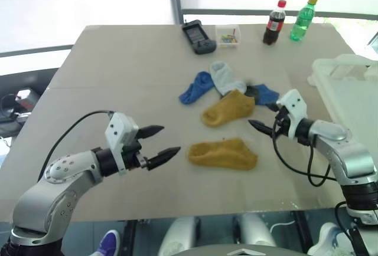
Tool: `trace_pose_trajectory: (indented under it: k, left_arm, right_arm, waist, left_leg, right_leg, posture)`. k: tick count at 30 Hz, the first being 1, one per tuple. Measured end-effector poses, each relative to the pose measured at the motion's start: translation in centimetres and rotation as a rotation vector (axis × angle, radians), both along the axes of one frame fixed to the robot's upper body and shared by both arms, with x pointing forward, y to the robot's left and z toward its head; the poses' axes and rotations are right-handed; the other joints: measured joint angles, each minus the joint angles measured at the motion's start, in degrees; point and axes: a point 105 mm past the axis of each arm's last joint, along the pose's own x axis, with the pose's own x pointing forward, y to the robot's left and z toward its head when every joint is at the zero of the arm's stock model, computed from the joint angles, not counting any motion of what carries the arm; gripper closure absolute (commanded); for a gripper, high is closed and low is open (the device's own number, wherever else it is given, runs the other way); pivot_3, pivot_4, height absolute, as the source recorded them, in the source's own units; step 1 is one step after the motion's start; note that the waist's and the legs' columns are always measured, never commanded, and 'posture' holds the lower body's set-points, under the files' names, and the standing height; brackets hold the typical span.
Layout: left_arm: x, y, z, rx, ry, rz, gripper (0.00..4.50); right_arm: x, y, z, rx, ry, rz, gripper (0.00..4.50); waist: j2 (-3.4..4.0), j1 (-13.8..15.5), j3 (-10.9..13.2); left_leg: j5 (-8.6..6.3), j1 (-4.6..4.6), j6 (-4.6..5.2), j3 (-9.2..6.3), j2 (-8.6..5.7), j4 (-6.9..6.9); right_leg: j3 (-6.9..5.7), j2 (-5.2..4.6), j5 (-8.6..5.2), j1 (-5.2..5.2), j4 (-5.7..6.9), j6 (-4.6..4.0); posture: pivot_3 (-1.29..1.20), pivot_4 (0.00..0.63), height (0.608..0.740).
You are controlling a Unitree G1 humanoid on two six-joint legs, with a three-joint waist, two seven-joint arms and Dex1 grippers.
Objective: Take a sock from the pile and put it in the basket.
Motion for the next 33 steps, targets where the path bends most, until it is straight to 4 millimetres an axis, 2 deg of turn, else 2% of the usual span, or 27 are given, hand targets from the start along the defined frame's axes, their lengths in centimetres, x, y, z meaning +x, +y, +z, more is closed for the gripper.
trace_pose_trajectory:
  k: [1,3,6,10,11,12,16,19,26,33]
  left_arm:
    - [0.0,0.0,0.0,0.000,0.001,0.004,0.00]
    - [0.3,0.0,-0.6,0.017,0.015,0.032,0.00]
    - [0.7,-1.0,-2.2,0.053,0.049,0.040,0.00]
    - [0.8,-2.3,-3.0,0.051,0.066,0.015,0.00]
    - [0.8,-2.2,-2.9,0.052,0.065,0.015,0.00]
    - [0.8,-2.2,-2.9,0.051,0.066,0.011,0.00]
    - [0.5,-1.9,-2.3,0.032,0.070,-0.032,0.00]
    - [-0.4,-1.5,-1.3,0.006,0.066,-0.107,0.00]
    - [-2.3,-0.6,-1.0,0.031,0.102,-0.253,0.00]
    - [-2.3,-0.2,-0.8,0.059,0.076,-0.303,0.00]
  right_arm:
    - [-0.2,0.0,-0.1,-0.005,0.005,0.012,0.07]
    - [-1.8,-0.1,-1.1,-0.044,0.032,0.076,0.07]
    - [-3.7,0.1,-2.1,-0.041,0.084,0.128,0.07]
    - [-5.4,0.8,-2.3,-0.033,0.123,0.172,0.07]
    - [-5.6,0.9,-2.4,-0.030,0.133,0.176,0.58]
    - [-6.0,1.0,-2.7,-0.034,0.144,0.178,0.87]
    - [-7.4,1.6,-4.8,-0.070,0.199,0.192,2.79]
    - [-7.4,1.7,-5.1,-0.097,0.165,0.190,4.33]
    - [-7.1,1.1,-5.0,-0.137,0.116,0.178,4.43]
    - [-7.1,-2.3,-4.7,-0.226,0.111,0.168,4.43]
  waist:
    - [0.00,0.00,0.00]
    - [0.00,0.19,0.00]
    - [0.00,0.06,0.00]
    - [0.00,-0.20,0.00]
    - [-0.01,-0.16,0.00]
    - [-0.01,-0.09,0.00]
    - [-0.01,-0.07,0.00]
    - [-0.01,-0.17,0.00]
    - [0.00,0.13,0.00]
    - [-0.01,0.07,0.00]
  left_leg:
    - [0.00,0.00,0.00,0.00,0.00,0.00]
    - [0.00,0.00,0.01,-0.03,-0.02,0.00]
    - [0.00,0.01,0.01,-0.02,-0.02,0.01]
    - [0.00,0.08,0.00,0.00,0.06,0.01]
    - [0.01,0.09,-0.01,-0.01,0.07,0.00]
    - [0.01,0.08,-0.02,-0.02,0.08,0.00]
    - [0.01,0.06,-0.02,0.00,0.02,0.01]
    - [0.01,0.08,-0.03,0.02,0.03,0.01]
    - [0.02,0.12,-0.03,-0.01,0.02,0.01]
    - [0.01,0.10,-0.02,-0.02,0.03,-0.02]
  right_leg:
    - [0.00,-0.01,0.00,0.01,0.00,0.00]
    - [-0.03,-0.03,0.00,0.03,-0.03,0.00]
    - [0.00,-0.02,0.00,0.04,0.02,0.01]
    - [0.01,0.04,0.01,0.03,0.10,0.01]
    - [0.00,0.05,0.00,0.03,0.10,0.01]
    - [-0.01,0.05,0.00,0.03,0.10,0.00]
    - [0.01,0.01,0.00,0.03,0.06,0.00]
    - [0.02,0.01,0.00,0.03,0.06,0.00]
    - [-0.03,0.01,0.00,0.08,0.04,0.00]
    - [-0.04,0.00,0.00,0.11,-0.03,0.00]
  posture:
    - [0.00,0.150,0.740]
    - [0.00,0.150,0.740]
    - [0.00,0.150,0.740]
    - [0.00,0.150,0.740]
    - [0.00,0.150,0.740]
    - [0.00,0.150,0.740]
    - [0.00,0.150,0.740]
    - [0.00,0.150,0.740]
    - [0.00,0.150,0.740]
    - [0.00,0.150,0.740]
